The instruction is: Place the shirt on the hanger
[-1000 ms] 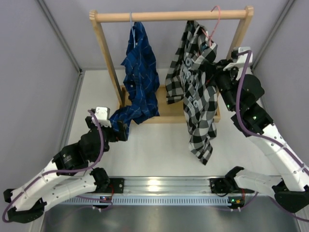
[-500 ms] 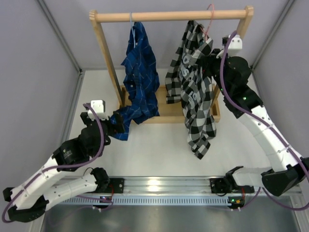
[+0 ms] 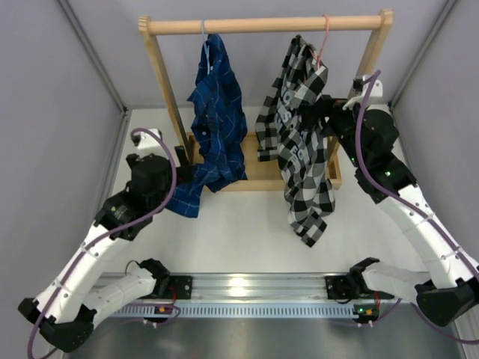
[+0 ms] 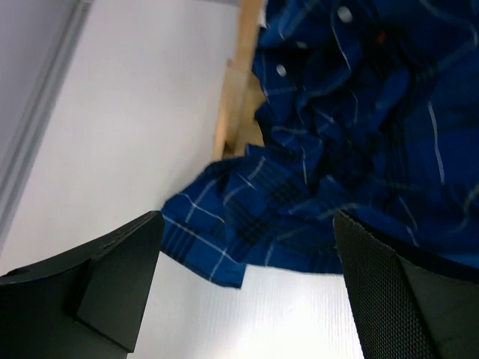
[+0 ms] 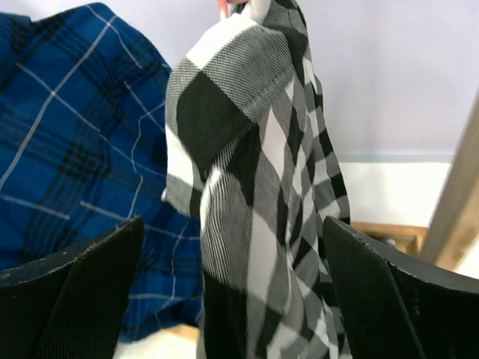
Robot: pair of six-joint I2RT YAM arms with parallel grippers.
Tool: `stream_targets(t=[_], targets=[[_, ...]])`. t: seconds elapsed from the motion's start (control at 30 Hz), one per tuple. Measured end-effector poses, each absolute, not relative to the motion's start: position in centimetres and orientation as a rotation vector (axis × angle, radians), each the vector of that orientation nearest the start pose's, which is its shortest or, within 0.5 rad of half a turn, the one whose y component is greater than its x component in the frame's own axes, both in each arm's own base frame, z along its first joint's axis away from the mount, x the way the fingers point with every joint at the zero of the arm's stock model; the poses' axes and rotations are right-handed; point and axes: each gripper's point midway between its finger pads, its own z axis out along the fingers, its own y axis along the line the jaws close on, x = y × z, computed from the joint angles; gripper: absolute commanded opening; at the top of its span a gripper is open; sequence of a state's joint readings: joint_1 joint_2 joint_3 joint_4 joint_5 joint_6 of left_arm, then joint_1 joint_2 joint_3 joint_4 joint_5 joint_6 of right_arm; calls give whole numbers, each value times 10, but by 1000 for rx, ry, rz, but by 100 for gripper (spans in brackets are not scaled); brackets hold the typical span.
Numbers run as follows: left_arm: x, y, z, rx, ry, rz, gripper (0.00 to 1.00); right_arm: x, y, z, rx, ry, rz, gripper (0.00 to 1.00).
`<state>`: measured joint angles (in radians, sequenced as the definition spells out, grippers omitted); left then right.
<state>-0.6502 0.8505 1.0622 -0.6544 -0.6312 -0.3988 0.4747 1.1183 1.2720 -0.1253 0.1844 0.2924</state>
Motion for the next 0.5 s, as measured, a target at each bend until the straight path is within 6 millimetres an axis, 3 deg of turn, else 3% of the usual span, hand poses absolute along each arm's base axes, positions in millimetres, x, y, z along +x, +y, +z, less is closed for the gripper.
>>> stream_targets(t=[0.13,0.23,0.37,0.5], targets=[[268,-54,317,-257,1852,-61,98,329,145,423,-6,1550,456,99],[272,-26,320,-327,1840,-39,98,302,127,428,-15,1550,416,100],[275,11,303,-430,1861,-19,98,266,90,412,7,1593,301,100],[264,28,284,-455,1893,9,98,229,51,379,27,1669,163,99]])
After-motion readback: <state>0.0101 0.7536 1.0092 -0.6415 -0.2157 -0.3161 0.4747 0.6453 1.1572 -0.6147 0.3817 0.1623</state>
